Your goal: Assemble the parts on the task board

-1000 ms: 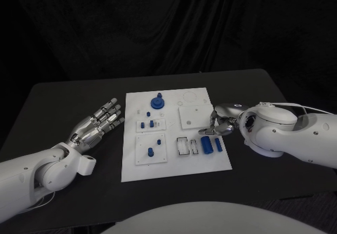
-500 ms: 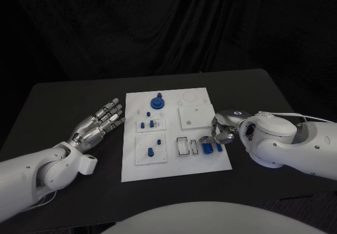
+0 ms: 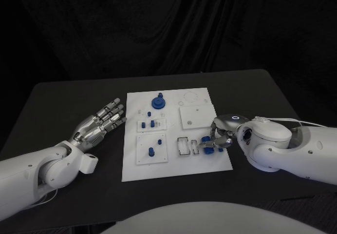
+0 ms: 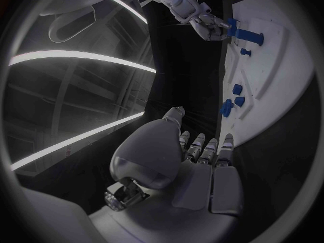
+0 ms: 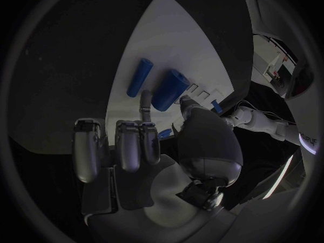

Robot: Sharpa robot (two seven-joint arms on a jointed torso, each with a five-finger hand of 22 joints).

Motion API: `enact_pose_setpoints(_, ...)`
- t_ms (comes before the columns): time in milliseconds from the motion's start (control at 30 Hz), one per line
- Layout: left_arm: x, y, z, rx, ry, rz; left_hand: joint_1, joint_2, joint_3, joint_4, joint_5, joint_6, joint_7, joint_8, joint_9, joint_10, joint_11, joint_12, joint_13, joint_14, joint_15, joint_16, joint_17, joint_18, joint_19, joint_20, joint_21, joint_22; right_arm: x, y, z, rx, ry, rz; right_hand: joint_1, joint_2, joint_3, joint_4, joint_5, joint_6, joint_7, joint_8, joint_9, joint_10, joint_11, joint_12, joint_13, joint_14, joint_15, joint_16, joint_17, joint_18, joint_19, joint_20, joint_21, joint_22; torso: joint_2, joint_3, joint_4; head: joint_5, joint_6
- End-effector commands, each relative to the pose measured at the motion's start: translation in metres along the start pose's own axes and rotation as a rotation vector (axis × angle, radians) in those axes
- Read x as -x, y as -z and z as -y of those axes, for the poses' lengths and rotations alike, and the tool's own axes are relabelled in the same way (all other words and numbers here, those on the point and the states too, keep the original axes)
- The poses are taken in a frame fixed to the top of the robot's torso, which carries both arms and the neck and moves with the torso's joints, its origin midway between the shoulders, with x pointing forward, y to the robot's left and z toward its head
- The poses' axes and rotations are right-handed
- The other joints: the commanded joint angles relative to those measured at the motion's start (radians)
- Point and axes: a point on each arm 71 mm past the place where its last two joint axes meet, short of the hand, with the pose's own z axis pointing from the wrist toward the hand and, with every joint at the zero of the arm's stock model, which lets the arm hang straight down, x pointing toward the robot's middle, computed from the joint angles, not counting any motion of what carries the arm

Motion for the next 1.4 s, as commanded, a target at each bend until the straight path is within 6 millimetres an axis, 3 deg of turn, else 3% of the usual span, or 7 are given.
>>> enact_pose_setpoints(33, -0.001, -0.001, 0.010, -0.138, 0.017, -0.012, 0.007, 0.002, 0.003, -0.007, 0.003, 0.003, 0.009, 0.001, 0.002, 0.000, 0.009, 0.001, 0.000, 0.001, 0.006, -0.004, -0.002, 0.004, -0.001, 0.009, 0.002, -0.001, -0.004, -0.001, -0.001, 0.001, 0.013, -0.005, 0.035, 0.017, 0.015, -0.001, 0.047, 0.006, 0.007, -0.017, -0.002, 0.104, 0.002, 0.003, 0.263, 0.106, -0.002, -0.001, 0.255, -0.001, 0.080, -0.004, -0.006, 0.244, 0.000, -0.0004, 0.0003, 0.001, 0.000)
enact_pose_setpoints(133, -0.001, -0.001, 0.009, -0.134, 0.018, -0.013, 0.007, 0.002, 0.005, -0.009, 0.003, 0.003, 0.011, 0.001, 0.002, 0.000, 0.010, 0.002, 0.000, 0.001, 0.007, -0.004, -0.002, 0.004, -0.001, 0.010, 0.002, -0.001, -0.007, -0.003, -0.003, 0.004, 0.016, -0.013, 0.060, 0.036, 0.030, -0.004, 0.092, 0.009, 0.008, -0.031, -0.002, 0.104, 0.003, 0.003, 0.263, 0.105, -0.002, -0.002, 0.253, -0.001, 0.079, -0.003, -0.007, 0.244, 0.000, -0.0006, 0.0005, 0.000, 0.000)
enact_pose_setpoints(267, -0.001, -0.002, 0.008, -0.127, 0.020, -0.017, 0.006, 0.002, 0.010, -0.014, 0.003, 0.007, 0.018, 0.002, 0.002, 0.001, 0.015, 0.003, 0.000, 0.001, 0.008, -0.004, -0.002, 0.004, -0.001, 0.011, 0.002, -0.001, -0.010, -0.006, -0.004, 0.001, 0.000, -0.036, 0.155, 0.057, 0.072, -0.033, 0.248, 0.004, 0.010, -0.055, -0.001, 0.104, 0.003, 0.003, 0.263, 0.104, -0.001, -0.005, 0.248, 0.000, 0.077, -0.002, -0.011, 0.242, 0.000, 0.0001, 0.0000, 0.002, 0.000)
enact_pose_setpoints(433, -0.001, -0.003, 0.007, -0.117, 0.024, -0.021, 0.001, 0.002, 0.018, -0.021, 0.003, 0.022, 0.032, 0.005, 0.005, 0.001, 0.022, 0.006, 0.001, 0.001, 0.011, -0.004, -0.002, 0.004, 0.000, 0.014, 0.002, -0.001, -0.015, -0.008, -0.003, -0.018, -0.067, -0.086, 0.195, 0.064, 0.090, -0.052, 0.309, 0.001, 0.011, -0.067, 0.001, 0.104, 0.004, 0.003, 0.263, 0.104, 0.001, -0.005, 0.247, 0.001, 0.075, -0.001, -0.013, 0.241, 0.000, 0.0000, 0.0007, 0.005, 0.000)
enact_pose_setpoints(600, 0.000, -0.003, 0.006, -0.109, 0.026, -0.025, -0.002, 0.002, 0.023, -0.025, 0.003, 0.033, 0.041, 0.007, 0.006, 0.002, 0.025, 0.008, 0.001, 0.001, 0.013, -0.004, -0.002, 0.005, 0.000, 0.016, 0.003, -0.001, -0.018, -0.007, -0.001, -0.037, -0.224, -0.132, 0.276, 0.094, 0.149, -0.109, 0.435, -0.016, 0.011, -0.072, 0.020, 0.104, 0.003, 0.003, 0.263, 0.103, 0.001, -0.007, 0.243, 0.003, 0.073, 0.000, -0.018, 0.239, 0.000, 0.0001, -0.0003, 0.010, 0.000)
enact_pose_setpoints(1067, -0.001, -0.004, 0.005, -0.103, 0.029, -0.028, -0.006, 0.002, 0.031, -0.031, 0.003, 0.041, 0.050, 0.009, 0.008, 0.004, 0.031, 0.013, 0.002, 0.003, 0.017, -0.003, -0.001, 0.004, 0.001, 0.019, 0.003, -0.002, 0.014, 0.005, -0.010, 0.004, -0.627, -0.077, 0.285, 0.096, 0.170, -0.134, 0.496, -0.016, 0.008, -0.051, 0.046, 0.104, 0.001, 0.003, 0.263, 0.102, 0.000, -0.011, 0.235, 0.003, 0.072, 0.000, -0.020, 0.238, -0.001, 0.0004, 0.0003, 0.020, 0.000)
enact_pose_setpoints(1400, -0.004, -0.006, 0.005, -0.110, 0.032, -0.033, -0.009, 0.001, 0.035, -0.035, 0.004, 0.042, 0.053, 0.009, 0.008, 0.007, 0.034, 0.018, 0.003, 0.005, 0.019, -0.002, 0.000, 0.004, 0.001, 0.021, 0.003, -0.002, 0.026, 0.002, -0.034, 0.052, -0.656, -0.140, 0.269, 0.096, 0.170, -0.127, 0.492, -0.018, 0.008, -0.040, 0.057, 0.104, 0.000, 0.003, 0.263, 0.101, -0.001, -0.012, 0.232, 0.004, 0.070, -0.002, -0.023, 0.237, 0.000, -0.0003, 0.0002, 0.036, 0.000)
